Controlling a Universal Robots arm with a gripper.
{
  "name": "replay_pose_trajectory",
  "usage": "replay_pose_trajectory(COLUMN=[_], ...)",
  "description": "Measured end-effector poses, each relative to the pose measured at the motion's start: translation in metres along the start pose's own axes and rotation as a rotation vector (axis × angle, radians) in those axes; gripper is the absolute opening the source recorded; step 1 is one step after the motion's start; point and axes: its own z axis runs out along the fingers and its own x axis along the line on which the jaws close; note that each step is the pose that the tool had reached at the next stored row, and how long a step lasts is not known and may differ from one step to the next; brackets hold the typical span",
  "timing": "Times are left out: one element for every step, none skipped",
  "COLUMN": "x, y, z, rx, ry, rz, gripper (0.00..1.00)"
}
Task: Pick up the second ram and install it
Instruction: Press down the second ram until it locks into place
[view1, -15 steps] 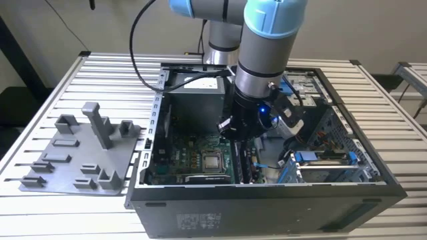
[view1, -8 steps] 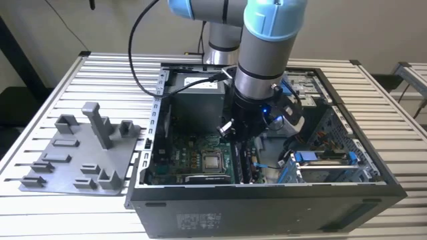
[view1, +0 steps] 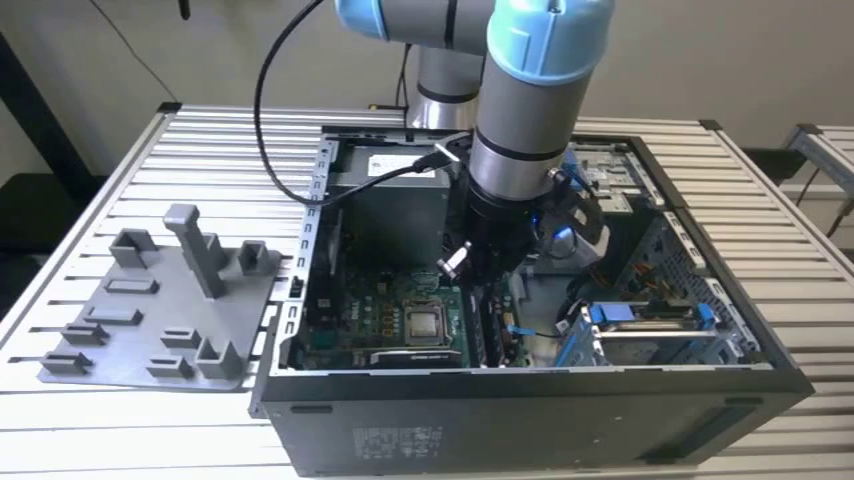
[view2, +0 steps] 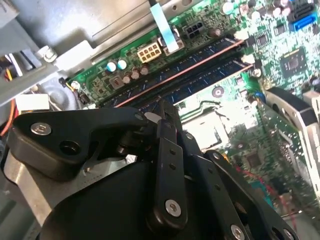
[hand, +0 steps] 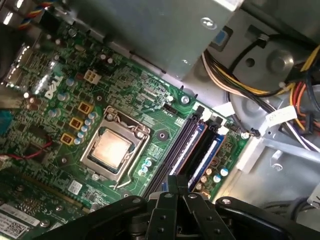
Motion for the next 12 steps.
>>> replay_pose_trajectory(x=[0.0,0.0001,0.0001,0.0001,0.0,0.0,0.0,0.0,0.0,0.0,0.0001,0.0001], y=[0.0,0.0,0.0,0.0,0.0,0.0,0.0,0.0,0.0,0.0,0.0,0.0], z=[0.0001,0.0002,0.0004,0.0005,0.0008,0.001,0.0012,0.0014,0.0015,0.0016,0.0018,0.0021], rx=[-0.0004,-0.0008,-0.0013,-0.0019,-0.0026,-0.0034,-0.0041,-0.0048,-0.0054,-0.0061,-0.0068,-0.0078], ry=[0.0,0.0001,0.0,-0.0001,-0.0006,-0.0011,-0.0015,-0.0019,-0.0021,-0.0024,-0.0028,-0.0032], rz=[-0.018,-0.037,-0.055,-0.073,-0.091,-0.108,-0.126,-0.144,-0.162,-0.18,-0.198,-0.218], gripper=[0.11,0.11,0.11,0.11,0.11,0.11,0.11,0.11,0.11,0.11,0.11,0.11])
